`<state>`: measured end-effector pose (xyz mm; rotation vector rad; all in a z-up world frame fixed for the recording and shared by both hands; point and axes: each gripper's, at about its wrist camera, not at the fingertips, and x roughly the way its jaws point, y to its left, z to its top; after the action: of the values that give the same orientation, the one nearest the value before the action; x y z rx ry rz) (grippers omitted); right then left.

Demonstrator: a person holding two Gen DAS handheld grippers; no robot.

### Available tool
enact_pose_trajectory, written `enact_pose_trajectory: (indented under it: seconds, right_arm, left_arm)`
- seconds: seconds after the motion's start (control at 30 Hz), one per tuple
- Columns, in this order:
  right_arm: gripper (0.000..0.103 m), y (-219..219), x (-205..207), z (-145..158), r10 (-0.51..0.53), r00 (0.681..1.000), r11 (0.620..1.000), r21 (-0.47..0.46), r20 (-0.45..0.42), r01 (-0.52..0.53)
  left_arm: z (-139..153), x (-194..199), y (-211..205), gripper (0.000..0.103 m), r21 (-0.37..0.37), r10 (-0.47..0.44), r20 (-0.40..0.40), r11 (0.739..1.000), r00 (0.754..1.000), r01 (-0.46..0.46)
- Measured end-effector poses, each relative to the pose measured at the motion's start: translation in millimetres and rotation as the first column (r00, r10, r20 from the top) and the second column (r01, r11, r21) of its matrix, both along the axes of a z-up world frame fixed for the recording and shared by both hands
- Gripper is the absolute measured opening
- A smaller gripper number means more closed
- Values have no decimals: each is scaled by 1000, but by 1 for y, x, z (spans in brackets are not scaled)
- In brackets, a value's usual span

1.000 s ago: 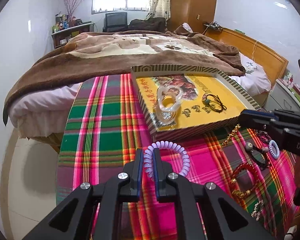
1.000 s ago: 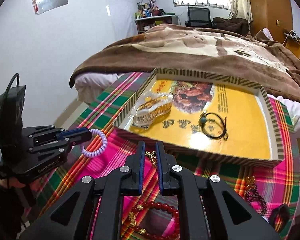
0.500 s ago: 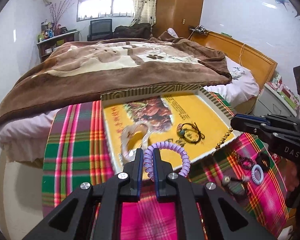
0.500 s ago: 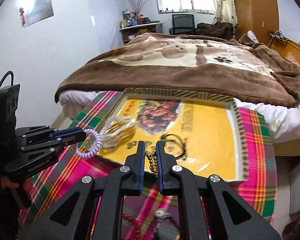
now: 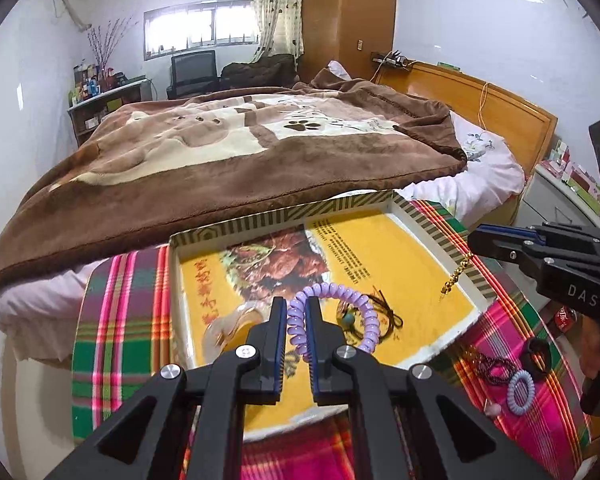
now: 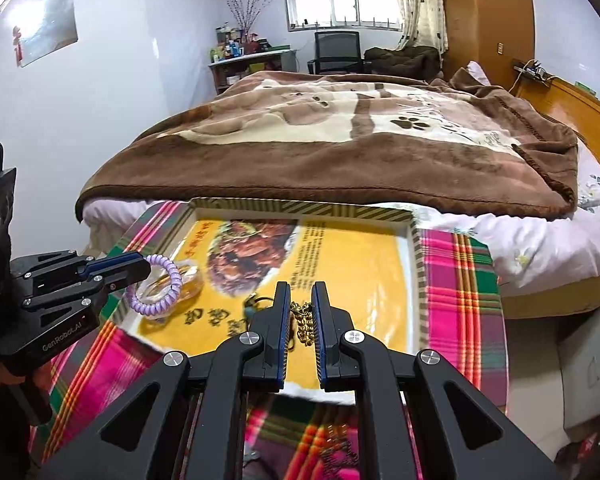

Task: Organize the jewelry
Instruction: 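Carry the coil and gold chain into the yellow box and open both grippers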

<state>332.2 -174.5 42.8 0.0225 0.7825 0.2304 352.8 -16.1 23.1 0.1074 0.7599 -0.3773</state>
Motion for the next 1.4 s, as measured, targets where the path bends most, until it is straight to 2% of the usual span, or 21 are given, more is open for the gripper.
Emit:
enact_pose_trajectory:
  seconds: [0.37,0.7,1.07,1.4]
  right_arm:
    - [11,-21,38,-22,-31,999,999,-13,-41,31]
    - [11,-36,70,-46,-55,994,998,-24,-98,53]
    - [11,-48,81,-68,-65,983,998,-26,-169,62]
    - [11,-50,87,-82,-75,975,996,-53,-210,65]
  left_arm:
    - [-17,37,-28,9,47,-5,-2,999,1000,5]
    - [-43,80,-40,9,46,20,-72,999,997,-17]
    - [-71,104,-51,10,90,38,-141,996,989,-25]
    - [-82,113,-54,10,98,57,-166,994,985,-41]
